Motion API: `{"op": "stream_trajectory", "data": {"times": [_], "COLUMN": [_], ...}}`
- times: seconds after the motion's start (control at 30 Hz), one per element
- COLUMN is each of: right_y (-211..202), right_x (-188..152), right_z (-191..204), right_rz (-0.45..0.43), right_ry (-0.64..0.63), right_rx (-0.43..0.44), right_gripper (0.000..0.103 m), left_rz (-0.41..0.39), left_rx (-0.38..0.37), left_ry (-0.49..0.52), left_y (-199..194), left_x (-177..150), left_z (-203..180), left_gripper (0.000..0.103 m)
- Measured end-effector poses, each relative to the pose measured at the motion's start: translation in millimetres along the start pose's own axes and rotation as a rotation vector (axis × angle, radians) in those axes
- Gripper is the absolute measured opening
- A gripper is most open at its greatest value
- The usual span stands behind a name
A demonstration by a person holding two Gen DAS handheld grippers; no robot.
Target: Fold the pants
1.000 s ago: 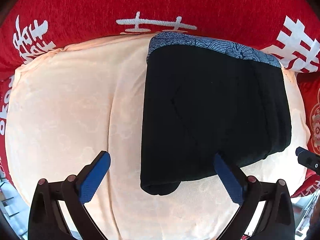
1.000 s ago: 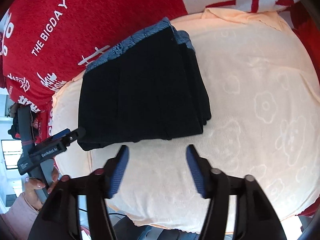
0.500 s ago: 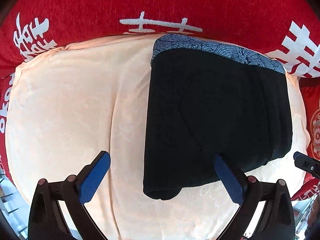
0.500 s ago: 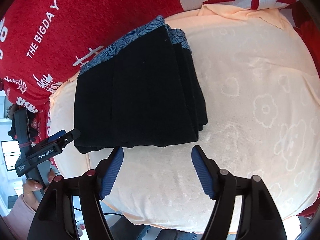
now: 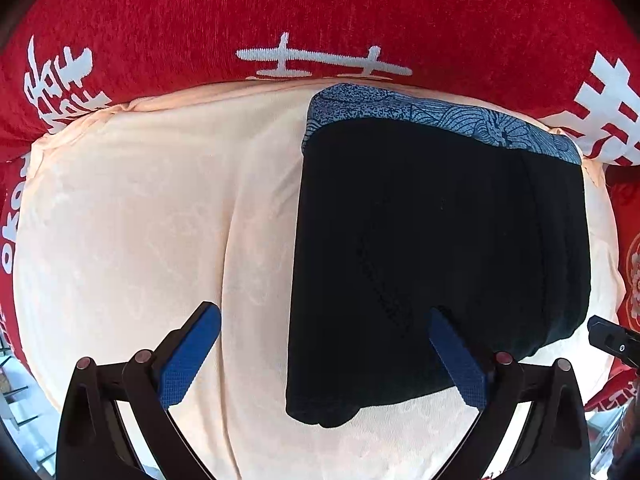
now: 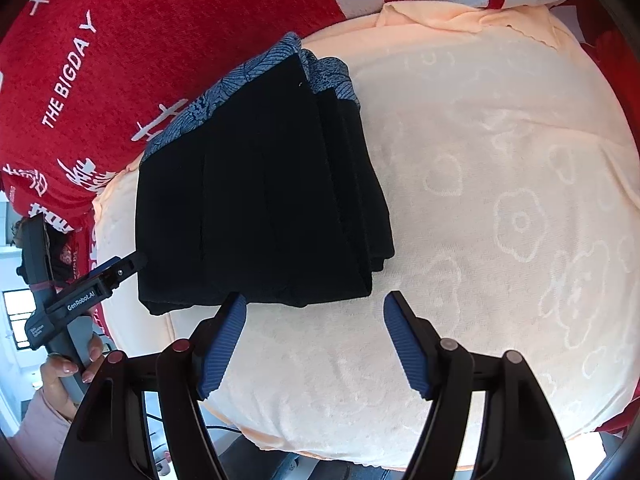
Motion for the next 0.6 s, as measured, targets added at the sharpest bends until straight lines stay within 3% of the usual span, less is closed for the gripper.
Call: {"op": "stream_trajectory", "data": {"times": [0.6], "right_y": [8], "right_x": [15], "right_z": [-13], "right_rz": [0.034], "right_ry": [0.006], "right_rx": [0.029], "right_gripper": [0.075], "left_rz": [0.021], "left_rx": [-0.008], "left_ry": [-0.014], "left_y": [8], "left_x": [6], "left_z": [-1], "left_gripper": [0.103]}}
Point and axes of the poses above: each gripper's, at about its wrist camera, not at the fingertips, and y roughly the way its jaws point, z to its left, x to its top, the point moved 8 cm from there along y, roughly the way its jaws point, and after that the axes turned 1 degree about x, right-handed, at the moved point
